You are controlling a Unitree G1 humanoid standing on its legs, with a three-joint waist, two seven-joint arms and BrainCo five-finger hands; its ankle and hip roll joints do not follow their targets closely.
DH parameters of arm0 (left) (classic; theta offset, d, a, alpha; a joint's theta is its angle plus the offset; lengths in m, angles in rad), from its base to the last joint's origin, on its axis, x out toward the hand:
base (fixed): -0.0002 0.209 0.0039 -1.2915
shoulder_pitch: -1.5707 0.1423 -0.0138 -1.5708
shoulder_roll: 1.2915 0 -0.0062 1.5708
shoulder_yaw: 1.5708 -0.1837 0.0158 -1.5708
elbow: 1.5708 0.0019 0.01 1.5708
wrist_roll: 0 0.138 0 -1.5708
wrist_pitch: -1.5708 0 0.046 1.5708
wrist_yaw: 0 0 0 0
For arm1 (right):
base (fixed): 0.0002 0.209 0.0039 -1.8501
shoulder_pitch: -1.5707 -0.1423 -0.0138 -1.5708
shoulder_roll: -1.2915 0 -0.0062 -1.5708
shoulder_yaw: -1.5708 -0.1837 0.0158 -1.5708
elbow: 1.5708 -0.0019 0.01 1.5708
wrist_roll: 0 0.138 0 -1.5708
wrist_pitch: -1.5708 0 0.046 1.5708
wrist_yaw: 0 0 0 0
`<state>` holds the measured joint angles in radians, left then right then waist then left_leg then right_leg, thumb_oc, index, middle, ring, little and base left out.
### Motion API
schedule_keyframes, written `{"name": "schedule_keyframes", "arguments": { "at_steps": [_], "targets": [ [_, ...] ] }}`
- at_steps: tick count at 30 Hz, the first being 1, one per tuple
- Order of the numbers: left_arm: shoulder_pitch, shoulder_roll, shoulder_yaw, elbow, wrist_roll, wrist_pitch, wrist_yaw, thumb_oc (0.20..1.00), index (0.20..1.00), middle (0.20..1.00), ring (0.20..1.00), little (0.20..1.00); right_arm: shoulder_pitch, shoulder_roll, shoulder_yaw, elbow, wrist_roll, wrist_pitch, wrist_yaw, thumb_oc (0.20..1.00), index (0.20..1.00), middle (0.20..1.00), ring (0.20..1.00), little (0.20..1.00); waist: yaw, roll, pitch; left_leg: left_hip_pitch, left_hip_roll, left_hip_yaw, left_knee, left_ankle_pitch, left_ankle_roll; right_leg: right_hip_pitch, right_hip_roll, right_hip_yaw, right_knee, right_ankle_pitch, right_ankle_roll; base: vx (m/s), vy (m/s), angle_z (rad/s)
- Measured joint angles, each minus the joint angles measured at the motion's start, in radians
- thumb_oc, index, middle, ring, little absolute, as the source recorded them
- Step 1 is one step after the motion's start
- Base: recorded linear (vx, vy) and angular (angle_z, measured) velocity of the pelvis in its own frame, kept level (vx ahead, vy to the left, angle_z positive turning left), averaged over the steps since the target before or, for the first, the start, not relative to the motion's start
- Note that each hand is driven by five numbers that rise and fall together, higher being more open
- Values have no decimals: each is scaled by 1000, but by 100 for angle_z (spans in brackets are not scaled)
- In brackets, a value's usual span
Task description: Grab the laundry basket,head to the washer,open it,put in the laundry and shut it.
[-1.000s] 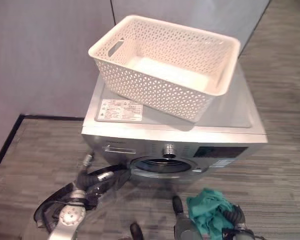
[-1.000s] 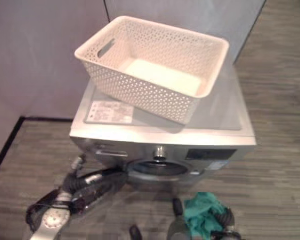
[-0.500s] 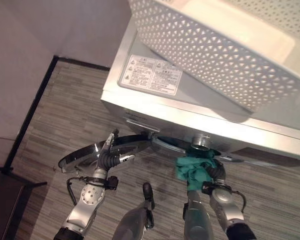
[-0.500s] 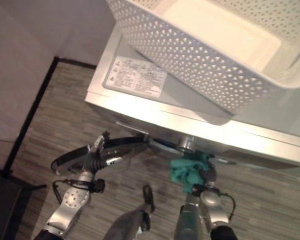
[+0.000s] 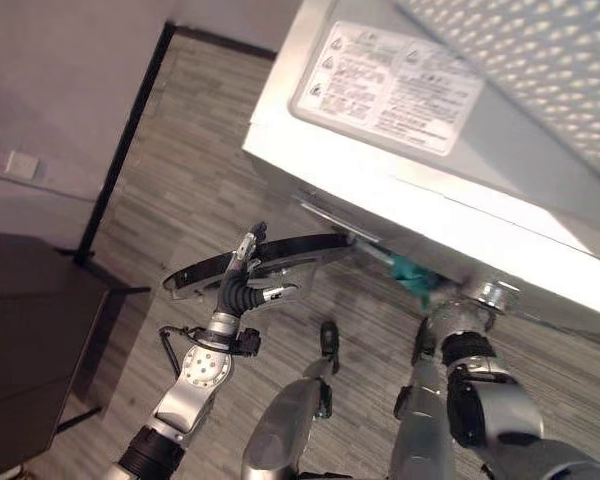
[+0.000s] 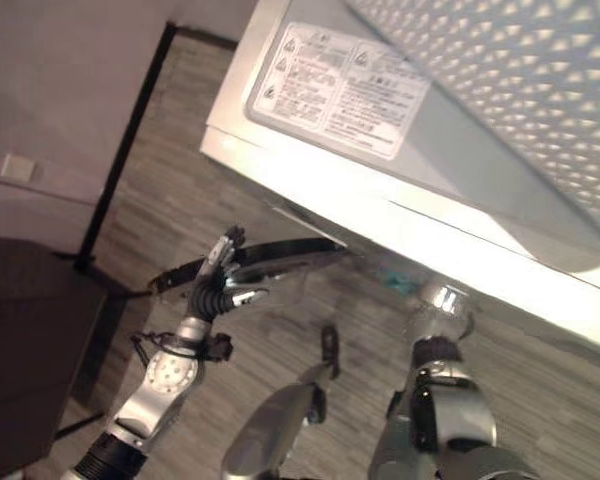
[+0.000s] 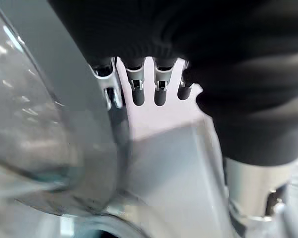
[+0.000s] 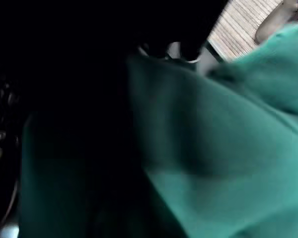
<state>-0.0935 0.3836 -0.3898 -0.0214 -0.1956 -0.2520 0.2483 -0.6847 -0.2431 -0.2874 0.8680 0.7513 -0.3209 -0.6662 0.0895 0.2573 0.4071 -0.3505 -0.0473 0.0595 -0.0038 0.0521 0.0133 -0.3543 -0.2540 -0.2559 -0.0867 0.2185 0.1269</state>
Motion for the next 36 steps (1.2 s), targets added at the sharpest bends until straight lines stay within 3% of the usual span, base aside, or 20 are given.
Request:
{"name": "schedule_keyframes", "arguments": {
  "at_steps": [8, 13, 17, 19, 21, 23, 24, 25, 26, 28, 30, 31, 32, 36],
  "targets": [
    [-5, 2, -45, -86, 0, -53, -26, 1000, 1000, 1000, 1000, 1000, -132, -130, -31, -10, 22, -93, -72, 200, 200, 200, 200, 200, 48, 57, 9, -121, -8, -34, 21, 23, -2, -91, -7, -11, 1, 6, 1, -23, -49, 14],
    [-25, 7, -44, -162, 0, -88, -27, 1000, 1000, 1000, 1000, 1000, -318, -273, 0, 167, 83, -97, -72, 200, 200, 200, 200, 200, 77, 58, 8, -256, -12, -51, 81, 29, -4, -207, -7, -7, 38, 5, 2, -1, -113, 9],
    [-40, 30, -34, -226, -1, -110, -34, 1000, 1000, 1000, 1000, 1000, -441, -369, 135, 250, 151, -70, -42, 200, 200, 200, 200, 200, 79, 54, 11, -370, -18, -61, 150, 23, -3, -354, -29, 17, 198, -55, 0, 54, -114, 10],
    [-45, 34, -2, -262, -1, -119, -34, 1000, 1000, 1000, 1000, 1000, -484, -382, 140, 150, 221, -68, -30, 200, 200, 200, 200, 200, 75, 53, 11, -431, -20, -69, 171, 19, -8, -419, -25, 44, 232, -62, 2, -7, -98, 6],
    [-49, 33, 27, -327, -1, -128, -33, 1000, 1000, 1000, 1000, 1000, -504, -465, 267, -76, 222, -88, -32, 200, 200, 200, 200, 200, 84, 46, 17, -511, -23, -70, 177, 21, -8, -512, -26, 60, 266, -64, 4, 1, -95, 9],
    [-70, 38, 48, -356, -1, -152, -21, 1000, 1000, 1000, 1000, 1000, -570, -520, 386, -132, 160, -146, -26, 200, 200, 200, 200, 200, 73, 29, 29, -554, -24, -72, 175, 24, -6, -580, -33, 69, 317, -71, -4, 61, -154, 23],
    [-67, 44, 79, -376, 0, -166, -24, 1000, 1000, 1000, 1000, 1000, -613, -576, 555, -147, 133, -174, -66, 200, 200, 200, 200, 200, 61, 27, 31, -584, -18, -79, 153, 23, -8, -622, -23, 85, 347, -90, 1, 15, -127, 29],
    [-52, 49, 91, -408, -1, -166, -21, 1000, 1000, 1000, 1000, 1000, -641, -591, 623, -167, 99, -174, -75, 200, 200, 200, 200, 200, 47, 28, 30, -597, -15, -80, 135, 22, -9, -649, -25, 82, 372, -122, 18, 89, -142, 44],
    [-50, 49, 102, -420, 2, -173, -19, 1000, 1000, 1000, 1000, 1000, -643, -620, 654, -225, 61, -172, -78, 200, 200, 200, 200, 200, 34, 30, 29, -610, -19, -84, 118, 14, -25, -668, -28, 96, 368, -132, 20, 15, -57, 41],
    [-54, 51, 98, -423, 5, -189, -20, 1000, 1000, 1000, 1000, 1000, -646, -631, 643, -255, 2, -174, -87, 200, 200, 200, 200, 200, 40, 31, 28, -629, -12, -80, 152, 27, -3, -686, -19, 94, 389, -125, 14, 15, -27, 17],
    [-43, 56, 86, -429, 5, -196, -27, 1000, 1000, 1000, 1000, 1000, -664, -632, 622, -191, -15, -179, -99, 200, 200, 200, 200, 200, 31, 31, 27, -623, -24, -78, 134, 32, -3, -693, -29, 116, 401, -131, 16, 7, 9, 9],
    [-43, 67, 78, -432, 5, -198, -26, 1000, 1000, 1000, 1000, 1000, -667, -632, 622, -167, -13, -178, -105, 391, 391, 391, 391, 391, 29, 31, 26, -624, -25, -78, 138, 33, -4, -692, -28, 116, 399, -131, 16, 1, 8, 11],
    [-43, 79, 70, -432, 5, -199, -26, 1000, 1000, 1000, 1000, 1000, -664, -630, 620, -141, -11, -176, -109, 1000, 1000, 1000, 1000, 1000, 30, 32, 26, -625, -25, -75, 143, 39, -9, -692, -27, 116, 401, -131, 16, 0, 0, 0],
    [-41, 84, 63, -424, -2, -199, -25, 1000, 1000, 1000, 1000, 1000, -626, -568, 529, -36, -9, -113, -76, 1000, 1000, 1000, 1000, 1000, 27, -1, 9, -625, -28, -73, 151, 43, -9, -693, -28, 124, 405, -130, 15, 0, 0, 0]
  ]
}}
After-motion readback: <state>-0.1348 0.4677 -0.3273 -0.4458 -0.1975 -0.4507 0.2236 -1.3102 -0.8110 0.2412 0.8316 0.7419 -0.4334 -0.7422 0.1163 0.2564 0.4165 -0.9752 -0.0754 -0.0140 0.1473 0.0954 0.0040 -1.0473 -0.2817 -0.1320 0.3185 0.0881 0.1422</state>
